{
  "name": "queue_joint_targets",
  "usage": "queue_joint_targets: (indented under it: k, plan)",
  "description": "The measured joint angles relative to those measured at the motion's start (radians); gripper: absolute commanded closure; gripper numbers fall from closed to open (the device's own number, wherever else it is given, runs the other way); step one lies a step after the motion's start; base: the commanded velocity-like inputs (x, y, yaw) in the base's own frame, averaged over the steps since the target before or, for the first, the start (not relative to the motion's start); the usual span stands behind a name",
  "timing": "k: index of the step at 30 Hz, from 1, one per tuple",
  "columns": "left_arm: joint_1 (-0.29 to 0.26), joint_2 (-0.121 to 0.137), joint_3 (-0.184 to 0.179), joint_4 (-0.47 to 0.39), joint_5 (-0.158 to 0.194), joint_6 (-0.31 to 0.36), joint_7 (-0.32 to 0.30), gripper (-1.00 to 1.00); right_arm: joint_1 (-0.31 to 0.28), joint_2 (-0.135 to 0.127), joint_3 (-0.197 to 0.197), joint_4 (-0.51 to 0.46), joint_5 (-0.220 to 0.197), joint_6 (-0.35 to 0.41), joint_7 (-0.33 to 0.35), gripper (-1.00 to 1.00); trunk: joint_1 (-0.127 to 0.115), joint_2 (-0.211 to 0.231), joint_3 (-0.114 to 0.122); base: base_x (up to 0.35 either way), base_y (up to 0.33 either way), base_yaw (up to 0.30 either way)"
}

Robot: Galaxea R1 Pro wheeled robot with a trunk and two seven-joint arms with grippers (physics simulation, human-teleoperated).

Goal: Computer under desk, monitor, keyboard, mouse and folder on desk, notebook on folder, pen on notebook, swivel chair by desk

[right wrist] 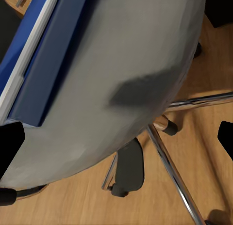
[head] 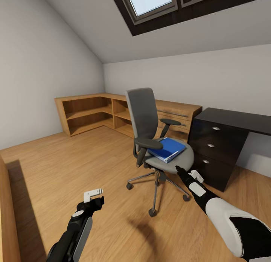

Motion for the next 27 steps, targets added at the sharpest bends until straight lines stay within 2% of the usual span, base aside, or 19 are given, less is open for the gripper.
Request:
queue_joint_targets:
  k: [7, 27]
  plan:
    - [0.000, 0.001, 0.000, 0.000, 0.001, 0.001, 0.000, -1.00, 0.000, 0.000, -0.001, 0.000, 0.000, 0.000, 0.000, -1.00, 0.000, 0.000, 0.000, 0.212, -0.056, 0.000]
    - [0.000, 0.001, 0.000, 0.000, 0.001, 0.004, 0.000, -1.00, 0.000, 0.000, 0.000, 0.000, 0.000, 0.000, 0.000, -1.00, 0.000, 0.000, 0.000, 0.018, -0.002, 0.000]
